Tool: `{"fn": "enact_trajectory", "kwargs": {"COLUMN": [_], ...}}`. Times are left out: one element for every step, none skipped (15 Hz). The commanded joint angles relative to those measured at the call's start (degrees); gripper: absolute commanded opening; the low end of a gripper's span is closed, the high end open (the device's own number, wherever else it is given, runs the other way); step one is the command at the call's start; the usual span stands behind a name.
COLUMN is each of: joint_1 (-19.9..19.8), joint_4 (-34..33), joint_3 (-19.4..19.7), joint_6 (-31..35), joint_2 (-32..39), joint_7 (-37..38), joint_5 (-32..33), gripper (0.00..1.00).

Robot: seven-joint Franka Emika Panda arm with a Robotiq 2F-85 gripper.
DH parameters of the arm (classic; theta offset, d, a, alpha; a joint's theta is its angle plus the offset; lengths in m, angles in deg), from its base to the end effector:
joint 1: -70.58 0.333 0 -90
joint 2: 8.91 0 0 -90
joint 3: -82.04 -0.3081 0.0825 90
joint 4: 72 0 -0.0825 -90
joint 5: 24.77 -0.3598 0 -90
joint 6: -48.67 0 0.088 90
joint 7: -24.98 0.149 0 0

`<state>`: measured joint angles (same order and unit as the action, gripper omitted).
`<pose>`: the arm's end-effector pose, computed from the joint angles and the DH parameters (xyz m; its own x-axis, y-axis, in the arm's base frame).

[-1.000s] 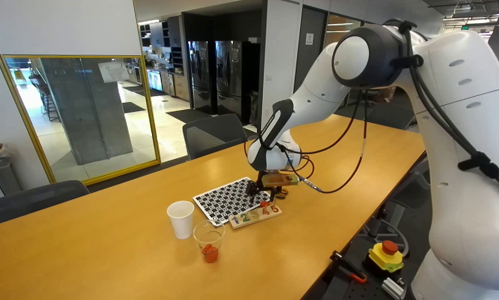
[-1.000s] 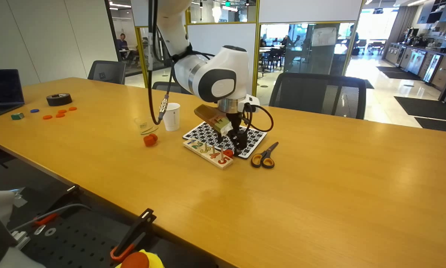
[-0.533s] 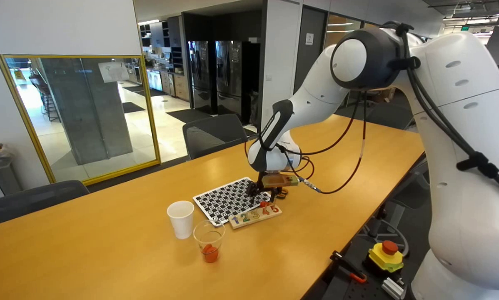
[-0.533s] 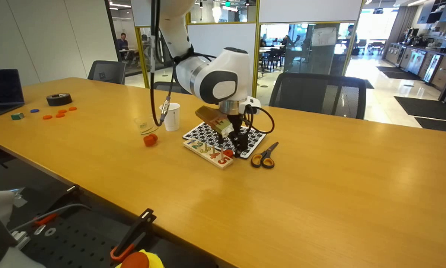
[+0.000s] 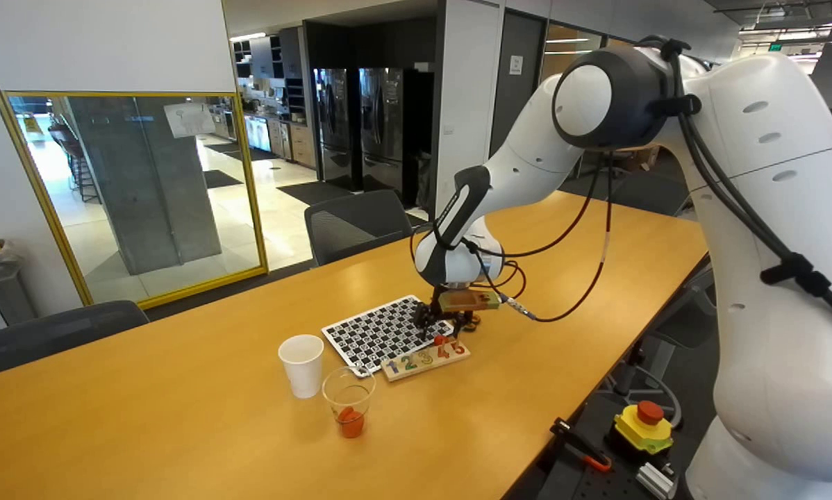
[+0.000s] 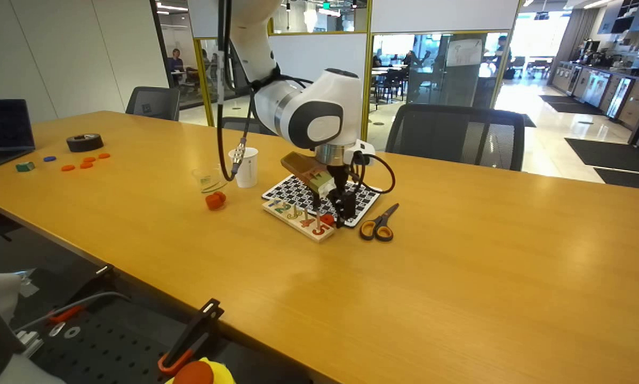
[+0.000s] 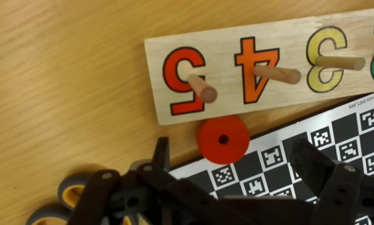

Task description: Put the orange circles in the transparent cup and the yellow circle in the white cup.

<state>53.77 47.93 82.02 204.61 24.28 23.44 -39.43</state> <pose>0.5429 -0.1690 0.1173 0.8770 -0.4788 0.0388 -0.4722 -0.8741 -0.1136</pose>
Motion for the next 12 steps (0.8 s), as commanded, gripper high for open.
{"fn": "enact_trajectory", "kwargs": {"joint_1": [-0.9,-0.93,-0.94,-0.93,-0.93,-0.91,-0.91,-0.92,-0.95,-0.95,-0.99,-1.08], "joint_4": [-1.49,-1.57,-1.63,-1.7,-1.79,-1.85,-1.9,-1.93,-1.94,-1.99,-2.05,-2.09], "joint_3": [-0.64,-0.65,-0.65,-0.63,-0.62,-0.59,-0.58,-0.61,-0.64,-0.64,-0.67,-0.75], "joint_6": [-1.92,-2.06,-2.17,-2.34,-2.64,-2.84,-2.93,-3.0,-3.01,-3.05,-3.12,-3.17], "joint_2": [0.3,0.37,0.42,0.48,0.53,0.57,0.64,0.68,0.73,0.79,0.86,0.94], "joint_7": [-1.51,-1.54,-1.55,-1.53,-1.55,-1.56,-1.57,-1.59,-1.63,-1.64,-1.65,-1.75], "joint_5": [-1.29,-1.32,-1.34,-1.34,-1.36,-1.37,-1.37,-1.42,-1.45,-1.45,-1.49,-1.57], "gripper": [1.0,1.0,1.0,1.0,1.0,1.0,1.0,1.0,1.0,1.0,1.0,1.0]}}
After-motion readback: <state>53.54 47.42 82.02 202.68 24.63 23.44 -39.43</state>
